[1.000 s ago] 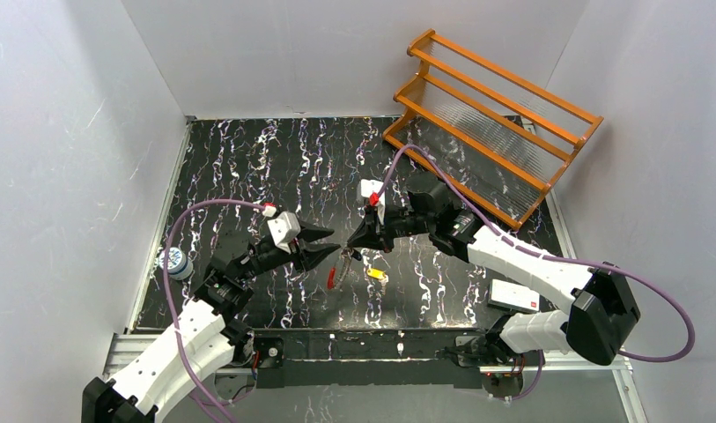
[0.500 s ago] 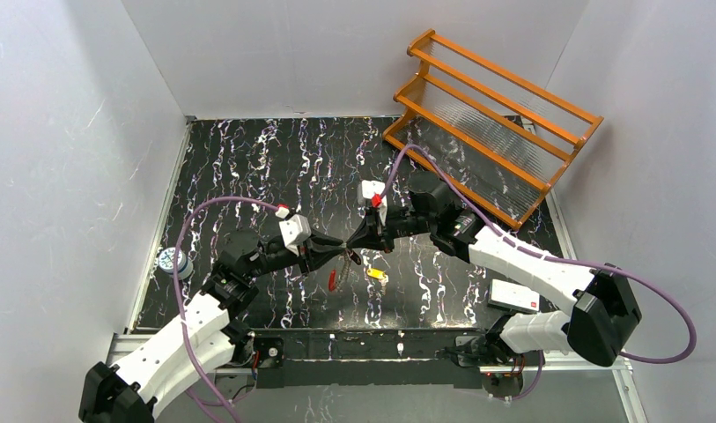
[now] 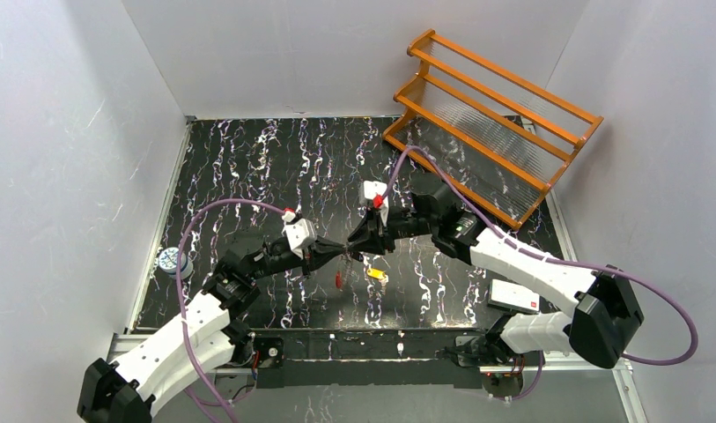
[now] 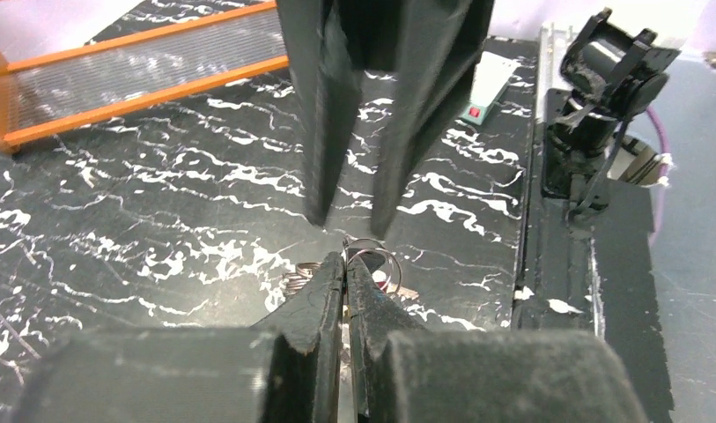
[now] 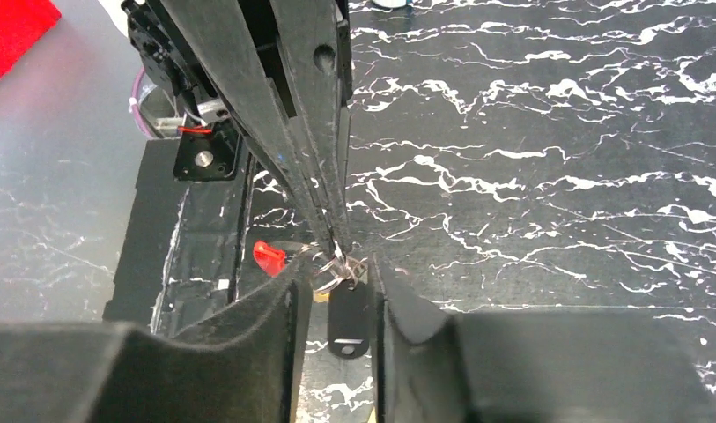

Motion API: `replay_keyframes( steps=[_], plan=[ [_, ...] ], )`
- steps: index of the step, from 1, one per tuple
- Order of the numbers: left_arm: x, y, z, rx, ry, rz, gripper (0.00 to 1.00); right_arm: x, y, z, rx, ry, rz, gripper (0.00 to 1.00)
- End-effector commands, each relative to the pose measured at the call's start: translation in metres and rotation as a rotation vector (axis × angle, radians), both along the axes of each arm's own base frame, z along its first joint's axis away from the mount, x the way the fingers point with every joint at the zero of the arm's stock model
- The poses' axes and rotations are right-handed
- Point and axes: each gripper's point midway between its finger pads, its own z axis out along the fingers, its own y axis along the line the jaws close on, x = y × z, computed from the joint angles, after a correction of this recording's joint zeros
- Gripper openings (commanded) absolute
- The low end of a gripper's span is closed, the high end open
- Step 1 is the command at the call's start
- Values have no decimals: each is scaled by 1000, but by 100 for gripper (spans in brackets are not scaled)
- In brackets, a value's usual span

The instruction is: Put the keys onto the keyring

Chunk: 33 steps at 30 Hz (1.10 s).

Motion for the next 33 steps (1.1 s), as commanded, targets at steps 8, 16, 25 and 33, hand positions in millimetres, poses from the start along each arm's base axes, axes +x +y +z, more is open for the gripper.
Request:
replay_keyframes(
  steps=[8,16,25,33],
  plan=[
    [4,23,19,99,-221,73,0,7,-17,54,162,-182,-122,64],
    [-18,26,36,122,-527,-37,0,-4,-23,57,223,-243,-85,66],
    [-17,26,44,101,-494,-20,0,-13,-9,69,291,-238,16,60],
    [5,16,9,37,19,110,0,9,-1,45,235,-144,-93,49]
  ],
)
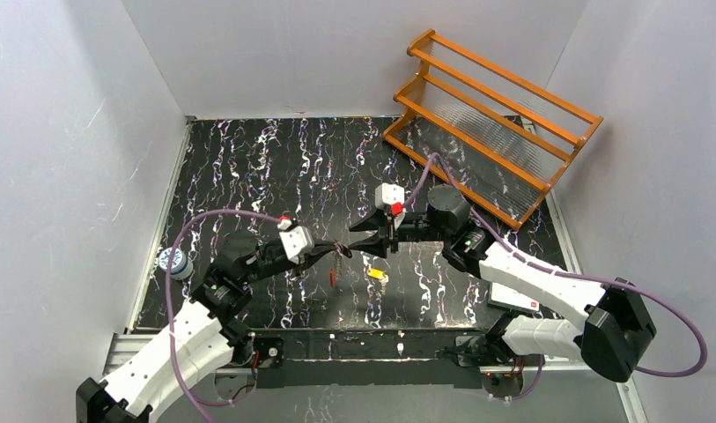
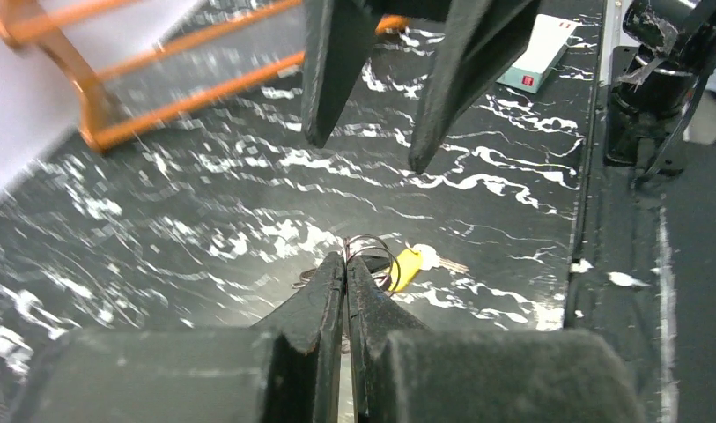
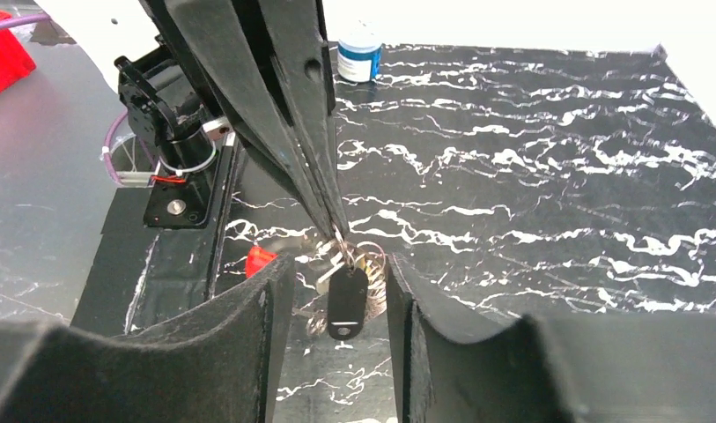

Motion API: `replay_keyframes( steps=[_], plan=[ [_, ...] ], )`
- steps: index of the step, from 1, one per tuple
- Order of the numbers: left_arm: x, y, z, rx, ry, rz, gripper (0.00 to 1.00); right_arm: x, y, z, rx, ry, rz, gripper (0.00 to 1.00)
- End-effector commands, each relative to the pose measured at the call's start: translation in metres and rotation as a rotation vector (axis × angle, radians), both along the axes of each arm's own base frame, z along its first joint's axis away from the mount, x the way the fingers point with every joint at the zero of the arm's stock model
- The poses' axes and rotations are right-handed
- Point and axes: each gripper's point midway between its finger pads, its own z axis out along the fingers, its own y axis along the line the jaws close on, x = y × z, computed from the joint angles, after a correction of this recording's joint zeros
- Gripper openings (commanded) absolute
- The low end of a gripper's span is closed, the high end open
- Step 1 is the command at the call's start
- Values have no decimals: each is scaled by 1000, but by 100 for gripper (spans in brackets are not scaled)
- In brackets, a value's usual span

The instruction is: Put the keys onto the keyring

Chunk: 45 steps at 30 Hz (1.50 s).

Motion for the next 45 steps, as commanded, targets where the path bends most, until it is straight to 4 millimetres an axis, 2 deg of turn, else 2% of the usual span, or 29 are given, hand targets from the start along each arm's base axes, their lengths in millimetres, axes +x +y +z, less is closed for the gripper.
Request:
replay_keyframes(
  steps=[1,11,17,27,28,31,33,37,45],
  plan=[
    [6,-8,-7,-88,247,61,0,11,3,9,45,0,-54,48],
    [12,-7,-64,-112,405,140,0,16,-3,-48,-20,81,-123,39],
    [7,-13,-83,-130,463,105,0,10,-7,-65,-36,107,-105,36],
    [-5,-22,-80,-168,446,27,0,3,-8,-70,-43,98,-55,30],
    [-5,-22,-79,-169,444,30,0,1,-7,-71,-50,107,-36,31],
    [-5,-22,-80,-172,441,35,0,-6,0,-75,-82,169,35,45],
    [-5,-22,-80,-174,440,38,0,-12,5,-78,-105,226,88,48],
    [-5,-22,-79,-175,438,36,0,-11,12,-77,-96,299,101,46],
    [-9,-24,-76,-171,417,7,0,-6,13,-71,-60,210,89,41]
  ],
)
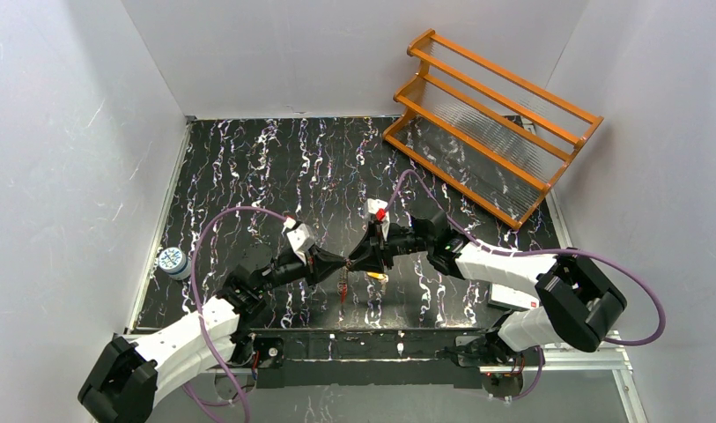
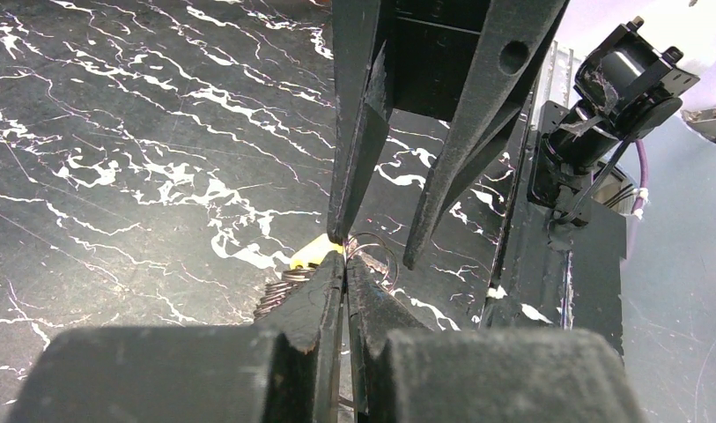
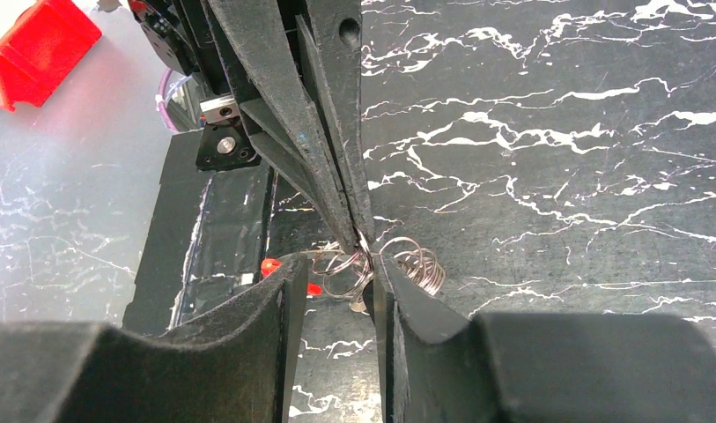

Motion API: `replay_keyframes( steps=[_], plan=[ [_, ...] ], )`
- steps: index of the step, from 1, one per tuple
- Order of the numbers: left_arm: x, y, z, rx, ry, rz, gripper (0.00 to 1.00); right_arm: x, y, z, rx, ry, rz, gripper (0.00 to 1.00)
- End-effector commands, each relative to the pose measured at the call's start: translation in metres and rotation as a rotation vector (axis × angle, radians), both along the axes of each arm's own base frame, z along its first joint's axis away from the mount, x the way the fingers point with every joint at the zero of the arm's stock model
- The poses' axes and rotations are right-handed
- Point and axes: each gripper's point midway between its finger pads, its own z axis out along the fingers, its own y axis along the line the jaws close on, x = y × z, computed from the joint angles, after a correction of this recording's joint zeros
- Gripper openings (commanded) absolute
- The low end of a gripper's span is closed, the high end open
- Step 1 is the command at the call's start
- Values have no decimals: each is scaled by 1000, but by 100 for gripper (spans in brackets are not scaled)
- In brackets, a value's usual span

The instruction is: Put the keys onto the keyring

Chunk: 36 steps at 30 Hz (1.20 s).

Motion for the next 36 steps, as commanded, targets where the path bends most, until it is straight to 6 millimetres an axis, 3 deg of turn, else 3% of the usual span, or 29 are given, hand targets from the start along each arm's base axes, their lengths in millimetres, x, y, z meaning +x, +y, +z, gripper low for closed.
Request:
replay_keyframes(
  steps=[1,8,12,20,25,27,29,33,36],
  plan=[
    [-6,-1,1,-1,-24,-33,0,4,6,32,92,-97,23,40],
    [-9,-3,4,-6,-38,-50,0,10,10,32,88,-97,9,28],
    [-9,-3,6,-7,-44,-54,0,10,15,34,90,-90,33,13],
    [-10,-3,8,-12,-50,-56,0,7,15,28,72,-75,59,12],
    [-9,-2,9,-17,-55,-48,0,0,13,22,60,-81,117,18],
    [-10,-2,9,-16,-54,-51,0,-2,14,20,55,-71,136,14],
    [-10,-2,9,-17,-54,-50,0,-3,14,20,52,-68,152,1],
    [-11,-1,13,-30,-56,-43,0,-4,14,20,49,-69,163,1],
    [-8,3,22,-30,-77,-15,20,-5,11,23,53,-92,160,1]
  ],
)
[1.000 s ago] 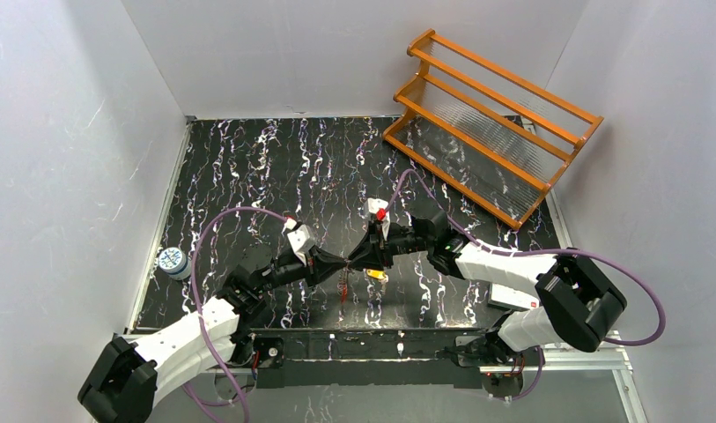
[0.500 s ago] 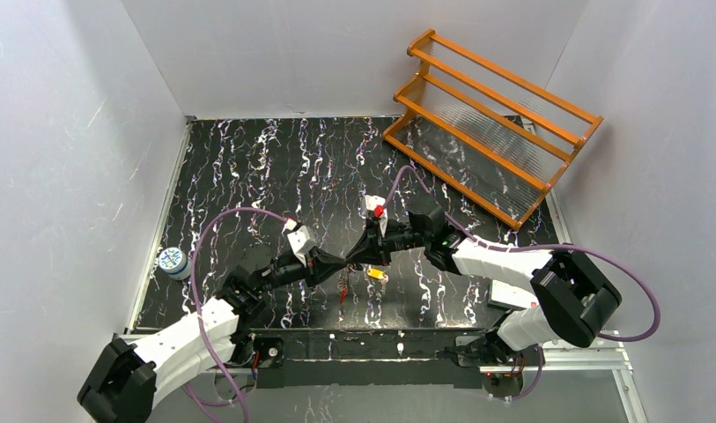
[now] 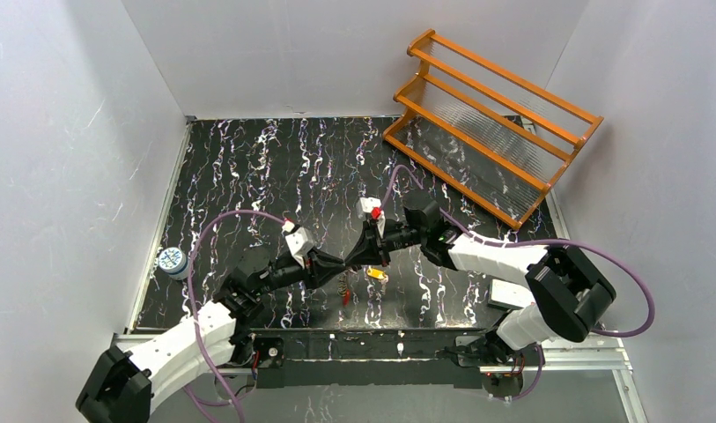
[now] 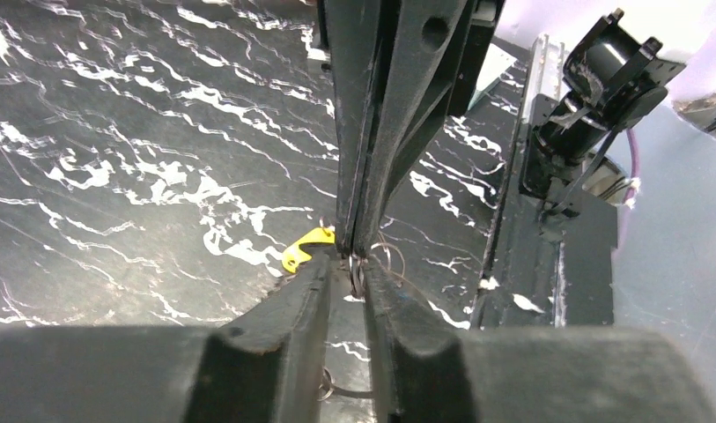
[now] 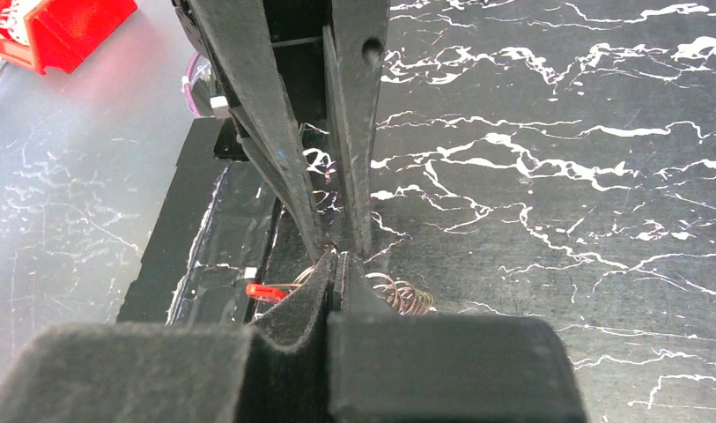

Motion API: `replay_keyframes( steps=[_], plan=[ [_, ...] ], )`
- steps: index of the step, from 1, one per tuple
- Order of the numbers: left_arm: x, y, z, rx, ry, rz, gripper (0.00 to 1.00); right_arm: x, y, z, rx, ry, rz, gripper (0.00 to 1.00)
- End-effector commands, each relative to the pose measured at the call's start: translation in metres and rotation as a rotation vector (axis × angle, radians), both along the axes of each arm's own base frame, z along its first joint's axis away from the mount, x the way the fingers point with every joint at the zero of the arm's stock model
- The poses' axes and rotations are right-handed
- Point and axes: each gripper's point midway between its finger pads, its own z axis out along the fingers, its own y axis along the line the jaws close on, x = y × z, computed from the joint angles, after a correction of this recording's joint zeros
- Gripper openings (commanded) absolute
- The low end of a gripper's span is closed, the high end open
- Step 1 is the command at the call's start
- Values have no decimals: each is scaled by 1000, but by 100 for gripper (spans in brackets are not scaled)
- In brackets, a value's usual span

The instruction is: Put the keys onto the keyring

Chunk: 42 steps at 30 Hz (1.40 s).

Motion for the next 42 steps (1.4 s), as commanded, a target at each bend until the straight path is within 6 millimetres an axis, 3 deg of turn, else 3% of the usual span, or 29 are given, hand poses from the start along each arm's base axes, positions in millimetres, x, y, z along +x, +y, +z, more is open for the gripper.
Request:
replay_keyframes(
  steps=[1,5,8,11,14,19,24,30,42],
  plan=[
    [3,4,27,-35,-75,32,29,-6,1,20,45,-72,48,1],
    [10,17,50,-20,-159,109,43,-10,-3,38,80,-153,65,1],
    [11,26,59,4,-215,144,44,-12,-7,55,119,-220,71,1],
    [9,27,55,34,-219,128,42,-15,-10,57,153,-244,60,1],
    [7,24,44,58,-189,104,39,-19,-13,44,172,-213,48,1],
    [5,21,26,90,-147,75,37,-36,-21,-6,60,-44,73,1],
    [-1,16,22,81,-149,33,35,-58,-34,-17,-27,108,85,1],
    [-13,6,27,16,-164,-55,35,-68,-43,-9,-23,152,68,1],
    [-36,-12,49,-80,-163,-178,31,-60,-39,27,59,74,33,1]
  ],
)
